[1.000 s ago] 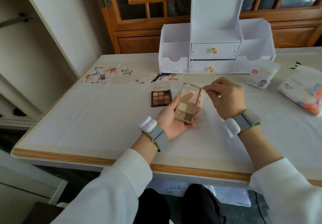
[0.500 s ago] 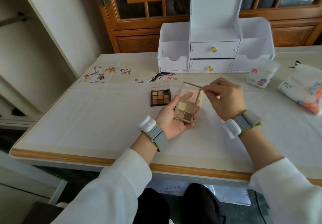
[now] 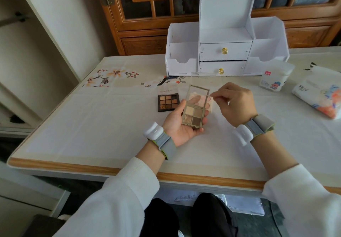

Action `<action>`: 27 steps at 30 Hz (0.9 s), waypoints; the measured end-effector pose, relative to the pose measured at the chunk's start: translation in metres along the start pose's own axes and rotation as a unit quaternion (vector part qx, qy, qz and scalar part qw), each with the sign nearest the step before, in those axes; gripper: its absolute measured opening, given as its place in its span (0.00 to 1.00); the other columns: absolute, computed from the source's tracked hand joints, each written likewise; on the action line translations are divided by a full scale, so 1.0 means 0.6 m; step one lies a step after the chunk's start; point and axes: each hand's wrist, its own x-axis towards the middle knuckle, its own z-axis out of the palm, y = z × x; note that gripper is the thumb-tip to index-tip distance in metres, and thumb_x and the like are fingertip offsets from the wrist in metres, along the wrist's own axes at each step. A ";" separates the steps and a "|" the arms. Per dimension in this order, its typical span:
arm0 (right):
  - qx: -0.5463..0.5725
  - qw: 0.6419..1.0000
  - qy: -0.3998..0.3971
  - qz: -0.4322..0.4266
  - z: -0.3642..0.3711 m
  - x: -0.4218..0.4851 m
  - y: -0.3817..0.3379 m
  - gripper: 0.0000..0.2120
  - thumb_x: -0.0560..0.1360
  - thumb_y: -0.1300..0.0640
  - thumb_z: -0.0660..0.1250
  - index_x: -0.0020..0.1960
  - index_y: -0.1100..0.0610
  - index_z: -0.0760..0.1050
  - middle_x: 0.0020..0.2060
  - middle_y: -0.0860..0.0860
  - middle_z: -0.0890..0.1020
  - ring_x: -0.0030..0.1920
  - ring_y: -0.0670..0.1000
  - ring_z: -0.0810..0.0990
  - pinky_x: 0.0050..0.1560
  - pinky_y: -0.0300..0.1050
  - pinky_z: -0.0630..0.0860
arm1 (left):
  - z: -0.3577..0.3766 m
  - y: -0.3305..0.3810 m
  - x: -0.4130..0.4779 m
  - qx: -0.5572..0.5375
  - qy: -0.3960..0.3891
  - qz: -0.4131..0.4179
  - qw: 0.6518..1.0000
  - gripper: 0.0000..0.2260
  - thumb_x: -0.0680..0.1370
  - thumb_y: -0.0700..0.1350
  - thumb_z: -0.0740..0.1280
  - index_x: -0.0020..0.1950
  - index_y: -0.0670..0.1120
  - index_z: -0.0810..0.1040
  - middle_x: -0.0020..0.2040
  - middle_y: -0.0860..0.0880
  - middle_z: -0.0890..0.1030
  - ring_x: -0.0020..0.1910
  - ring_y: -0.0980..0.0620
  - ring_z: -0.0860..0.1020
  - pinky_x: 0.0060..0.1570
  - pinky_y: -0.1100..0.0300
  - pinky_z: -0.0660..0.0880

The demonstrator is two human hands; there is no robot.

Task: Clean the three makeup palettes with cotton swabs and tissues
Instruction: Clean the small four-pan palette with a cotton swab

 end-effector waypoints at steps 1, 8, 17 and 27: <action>-0.005 1.000 0.020 0.009 -0.001 0.002 0.002 0.07 0.67 0.70 0.69 0.40 0.62 0.83 0.34 0.57 0.81 0.30 0.46 0.72 0.34 0.37 0.70 | 0.000 0.000 0.000 0.001 -0.003 -0.001 1.000 0.20 0.81 0.59 0.48 0.59 0.54 0.75 0.43 0.44 0.81 0.34 0.49 0.78 0.33 0.61 0.70; 0.017 0.999 -0.041 -0.004 0.008 -0.003 0.005 0.07 0.66 0.71 0.69 0.38 0.62 0.83 0.35 0.56 0.81 0.31 0.45 0.71 0.36 0.30 0.66 | 0.000 0.000 0.000 -0.004 -0.004 -0.002 1.000 0.20 0.81 0.59 0.48 0.60 0.53 0.74 0.41 0.44 0.82 0.34 0.49 0.78 0.33 0.61 0.70; -0.007 1.000 -0.002 0.006 0.001 0.002 0.006 0.07 0.67 0.71 0.68 0.39 0.62 0.82 0.34 0.57 0.80 0.29 0.48 0.73 0.33 0.37 0.68 | 0.004 0.001 -0.004 -0.011 -0.003 -0.001 1.000 0.19 0.81 0.59 0.48 0.58 0.54 0.76 0.43 0.44 0.81 0.35 0.49 0.77 0.34 0.61 0.70; -0.003 0.996 -0.087 -0.031 0.007 -0.003 0.002 0.07 0.66 0.71 0.69 0.38 0.62 0.82 0.35 0.57 0.81 0.32 0.57 0.79 0.35 0.36 0.70 | 0.002 0.002 -0.004 -0.023 0.002 0.000 1.000 0.20 0.81 0.60 0.49 0.56 0.54 0.77 0.44 0.43 0.79 0.36 0.49 0.77 0.35 0.59 0.69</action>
